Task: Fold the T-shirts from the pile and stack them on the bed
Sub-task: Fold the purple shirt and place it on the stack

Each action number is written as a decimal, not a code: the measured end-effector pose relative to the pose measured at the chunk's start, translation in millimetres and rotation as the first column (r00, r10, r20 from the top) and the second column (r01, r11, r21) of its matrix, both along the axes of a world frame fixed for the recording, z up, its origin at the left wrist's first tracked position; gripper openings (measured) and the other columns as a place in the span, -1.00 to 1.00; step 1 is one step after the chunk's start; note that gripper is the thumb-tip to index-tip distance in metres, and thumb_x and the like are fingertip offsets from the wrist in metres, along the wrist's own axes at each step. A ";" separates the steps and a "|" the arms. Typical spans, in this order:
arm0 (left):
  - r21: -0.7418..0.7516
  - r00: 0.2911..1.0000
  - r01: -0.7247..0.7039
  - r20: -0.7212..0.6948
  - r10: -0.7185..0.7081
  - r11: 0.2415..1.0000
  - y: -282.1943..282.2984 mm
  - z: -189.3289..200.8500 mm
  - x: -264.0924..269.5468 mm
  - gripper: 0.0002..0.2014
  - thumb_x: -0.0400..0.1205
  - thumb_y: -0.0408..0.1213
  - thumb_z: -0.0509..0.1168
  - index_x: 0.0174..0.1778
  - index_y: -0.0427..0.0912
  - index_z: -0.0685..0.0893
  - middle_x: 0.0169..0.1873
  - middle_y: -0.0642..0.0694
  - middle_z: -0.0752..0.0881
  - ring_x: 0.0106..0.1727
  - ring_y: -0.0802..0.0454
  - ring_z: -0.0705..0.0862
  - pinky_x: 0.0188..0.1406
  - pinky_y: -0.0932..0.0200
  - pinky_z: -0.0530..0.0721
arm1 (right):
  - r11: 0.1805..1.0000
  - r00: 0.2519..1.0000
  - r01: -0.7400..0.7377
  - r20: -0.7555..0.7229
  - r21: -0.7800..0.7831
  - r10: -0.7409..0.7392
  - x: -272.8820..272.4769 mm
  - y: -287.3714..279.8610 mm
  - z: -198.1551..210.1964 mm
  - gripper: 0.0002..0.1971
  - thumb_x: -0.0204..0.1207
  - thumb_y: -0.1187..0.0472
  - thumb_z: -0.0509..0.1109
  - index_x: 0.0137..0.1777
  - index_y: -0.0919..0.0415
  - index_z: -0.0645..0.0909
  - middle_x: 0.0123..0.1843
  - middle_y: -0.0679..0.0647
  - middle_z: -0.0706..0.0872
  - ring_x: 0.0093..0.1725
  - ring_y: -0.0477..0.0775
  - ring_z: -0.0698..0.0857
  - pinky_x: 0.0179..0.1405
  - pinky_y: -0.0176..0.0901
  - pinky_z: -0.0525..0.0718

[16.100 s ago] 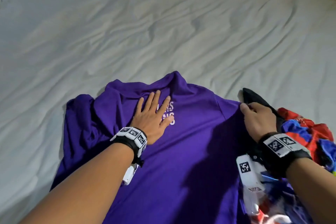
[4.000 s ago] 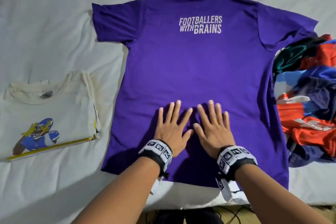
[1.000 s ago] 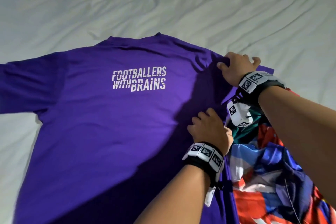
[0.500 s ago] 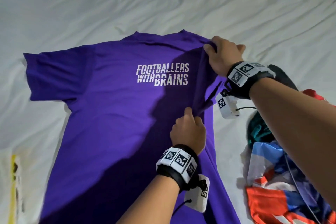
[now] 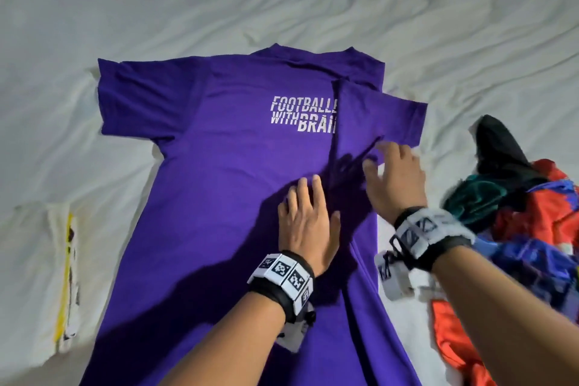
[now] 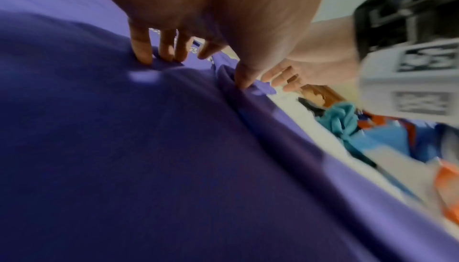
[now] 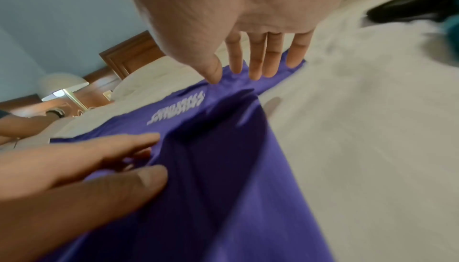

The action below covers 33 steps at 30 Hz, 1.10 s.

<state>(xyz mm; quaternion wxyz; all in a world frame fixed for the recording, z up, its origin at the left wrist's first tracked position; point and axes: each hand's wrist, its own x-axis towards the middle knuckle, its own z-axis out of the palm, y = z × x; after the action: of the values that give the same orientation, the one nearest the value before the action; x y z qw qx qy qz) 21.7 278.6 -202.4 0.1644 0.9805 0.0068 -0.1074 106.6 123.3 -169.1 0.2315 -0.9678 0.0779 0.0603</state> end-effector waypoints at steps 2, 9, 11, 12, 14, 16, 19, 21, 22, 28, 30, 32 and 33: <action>0.076 0.993 0.115 -0.045 -0.112 0.990 10.8 -9.0 -35.1 -0.23 0.73 0.11 0.17 0.79 -0.21 0.14 0.76 -0.37 0.14 0.75 -0.35 0.16 0.64 -0.38 0.29 | 0.999 0.998 0.041 -0.046 0.015 -0.041 -61.8 -6.6 -5.6 -0.69 0.67 0.07 0.34 0.32 0.19 0.58 0.24 0.26 0.64 0.26 0.43 0.57 0.20 0.28 0.54; 0.180 0.934 0.332 -0.198 -0.296 0.926 61.2 -17.6 -161.1 -0.28 0.77 0.18 -0.21 0.83 -0.06 -0.11 0.80 -0.26 -0.16 0.81 -0.28 -0.12 0.69 -0.50 -0.08 | 0.971 0.922 0.236 -0.310 -0.025 -0.232 -238.7 -17.0 1.6 -0.76 0.70 -0.11 0.21 0.08 0.05 0.53 0.14 0.17 0.68 0.23 0.34 0.63 0.19 0.20 0.52; 0.172 0.924 0.340 -0.242 -0.295 0.924 70.5 -11.8 -184.0 -0.29 0.76 0.16 -0.21 0.83 -0.08 -0.03 0.80 -0.25 -0.08 0.81 -0.28 -0.04 0.70 -0.49 -0.01 | 0.979 0.920 0.195 -0.335 -0.062 -0.205 -271.3 -21.9 8.8 -0.73 0.70 -0.13 0.20 0.05 0.06 0.51 0.09 0.17 0.70 0.22 0.30 0.65 0.14 0.14 0.46; 0.174 0.921 0.342 -0.259 -0.292 0.923 73.8 -6.7 -193.6 -0.29 0.76 0.15 -0.20 0.82 -0.09 0.01 0.80 -0.25 -0.04 0.80 -0.29 0.00 0.70 -0.48 0.03 | 0.981 0.919 0.183 -0.343 -0.067 -0.195 -284.3 -24.8 12.3 -0.71 0.70 -0.15 0.19 0.04 0.07 0.50 0.07 0.19 0.71 0.21 0.31 0.66 0.13 0.13 0.46; 0.178 0.915 0.344 -0.282 -0.287 0.922 76.0 8.6 -208.0 -0.33 0.79 0.11 -0.13 0.82 -0.09 0.06 0.80 -0.25 0.02 0.79 -0.29 0.06 0.70 -0.42 0.09 | 0.982 0.896 0.177 -0.402 -0.072 -0.191 -303.4 -28.7 25.4 -0.68 0.71 -0.18 0.16 0.03 0.10 0.42 0.07 0.22 0.71 0.19 0.35 0.68 0.12 0.15 0.50; 0.158 0.918 0.315 -0.301 -0.259 0.936 74.1 26.1 -216.5 -0.40 0.80 0.05 0.02 0.77 -0.06 0.23 0.73 -0.23 0.25 0.71 -0.25 0.24 0.64 -0.28 0.27 | 0.984 0.869 0.160 -0.460 -0.084 -0.181 -315.5 -30.3 36.4 -0.68 0.74 -0.16 0.16 0.05 0.11 0.32 0.10 0.25 0.71 0.16 0.38 0.69 0.05 0.16 0.50; -0.112 0.965 0.035 -0.256 -0.062 0.993 69.6 35.6 -218.5 -0.68 0.75 -0.06 0.21 0.34 -0.06 0.68 0.22 -0.17 0.67 0.26 -0.22 0.62 0.29 -0.14 0.58 | 0.993 0.879 0.073 -0.465 -0.093 -0.108 -322.0 -20.3 55.6 -0.74 0.76 -0.04 0.18 0.08 0.13 0.26 0.05 0.31 0.74 0.06 0.41 0.72 -0.15 0.12 0.51; -0.353 0.915 -0.271 -0.383 0.126 0.895 64.2 40.1 -213.2 -0.68 0.68 0.00 0.17 0.00 -0.12 0.75 -0.11 -0.22 0.78 0.00 -0.30 0.70 0.09 -0.14 0.67 | 0.997 0.898 -0.009 -0.440 -0.083 -0.028 -323.3 -4.5 65.7 -0.78 0.76 0.01 0.19 0.12 0.15 0.28 0.01 0.33 0.76 -0.01 0.42 0.73 -0.24 0.09 0.48; -0.418 0.853 -0.421 -0.485 0.194 0.805 61.6 40.5 -211.4 -0.59 0.63 0.08 0.12 -0.07 -0.14 0.75 -0.25 -0.23 0.80 -0.15 -0.28 0.71 -0.03 -0.11 0.69 | 0.997 0.900 -0.049 -0.436 -0.054 0.021 -324.6 6.7 69.5 -0.78 0.75 0.02 0.20 0.17 0.15 0.31 0.02 0.31 0.76 0.00 0.42 0.72 -0.23 0.09 0.49; -0.340 0.507 -0.803 -0.822 0.261 0.490 45.9 32.2 -204.7 -0.06 0.47 0.55 0.02 0.36 -0.24 0.68 0.24 -0.38 0.77 0.11 -0.37 0.80 0.12 -0.23 0.78 | 0.957 0.846 -0.004 -0.510 0.291 0.159 -329.4 50.4 67.7 -0.63 0.72 -0.23 0.21 -0.15 0.02 0.56 -0.30 -0.06 0.63 -0.20 0.11 0.62 -0.12 -0.01 0.55; -0.313 0.487 -0.813 -0.827 0.281 0.491 43.9 19.8 -206.9 0.08 0.27 0.68 0.03 0.32 -0.21 0.71 0.30 -0.25 0.75 0.28 -0.32 0.74 0.36 -0.30 0.66 | 0.983 0.902 0.075 -0.431 0.168 0.005 -328.5 40.9 51.3 -0.66 0.72 -0.17 0.21 -0.11 0.05 0.60 -0.12 0.09 0.69 -0.01 0.25 0.64 0.00 0.09 0.61; -0.342 0.592 -0.737 -0.742 0.314 0.583 38.7 35.1 -205.0 -0.13 0.45 0.55 0.11 0.04 -0.28 0.76 0.13 -0.31 0.80 0.18 -0.32 0.74 0.30 -0.20 0.68 | 0.975 0.913 0.221 -0.358 0.030 -0.196 -329.0 31.4 34.9 -0.69 0.72 -0.06 0.23 0.22 0.15 0.61 0.19 0.25 0.64 0.22 0.38 0.57 0.17 0.21 0.59; -0.342 0.663 -0.665 -0.680 0.314 0.664 35.2 42.2 -205.4 -0.26 0.58 0.40 0.14 0.00 -0.32 0.75 0.09 -0.37 0.78 0.17 -0.35 0.71 0.25 -0.13 0.65 | 0.959 0.899 0.283 -0.350 0.006 -0.263 -329.1 31.5 29.3 -0.65 0.73 -0.03 0.23 0.33 0.19 0.55 0.27 0.28 0.59 0.27 0.42 0.55 0.21 0.25 0.57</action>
<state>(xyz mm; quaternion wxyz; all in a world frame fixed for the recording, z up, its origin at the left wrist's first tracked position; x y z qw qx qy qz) -183.7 313.8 -160.2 0.4604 0.7633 0.3009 -0.3389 -222.6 154.8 -139.7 0.2475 -0.9147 0.2506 0.1984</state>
